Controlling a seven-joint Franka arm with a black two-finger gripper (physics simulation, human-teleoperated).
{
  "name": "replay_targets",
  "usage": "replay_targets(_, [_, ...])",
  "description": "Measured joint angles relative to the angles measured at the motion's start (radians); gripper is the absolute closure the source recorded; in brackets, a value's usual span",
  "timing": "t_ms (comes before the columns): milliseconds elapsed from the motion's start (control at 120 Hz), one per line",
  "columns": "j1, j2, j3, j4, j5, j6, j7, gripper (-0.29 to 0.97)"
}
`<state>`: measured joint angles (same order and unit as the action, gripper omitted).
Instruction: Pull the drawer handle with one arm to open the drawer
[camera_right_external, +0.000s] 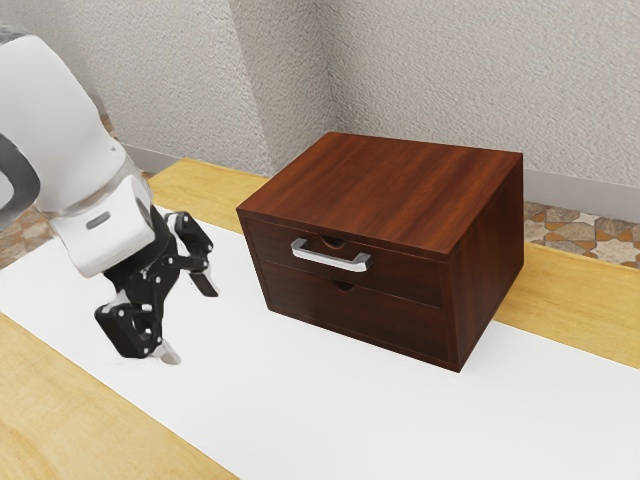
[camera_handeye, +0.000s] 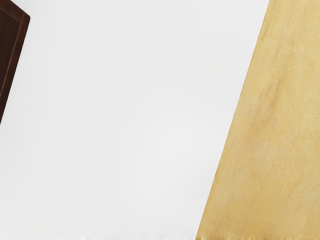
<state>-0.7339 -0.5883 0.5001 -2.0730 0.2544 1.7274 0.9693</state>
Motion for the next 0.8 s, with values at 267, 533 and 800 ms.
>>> replay_targets(267, [-0.065,0.142,0.097,0.045,-0.007,0.226,0.11,0.0])
replay_targets(533, [-0.301,0.205,0.387,0.094,0.0,0.34,0.179,0.0])
replay_targets(800, [-0.592,0.207,0.691,0.176,0.011,0.383,0.226,0.0])
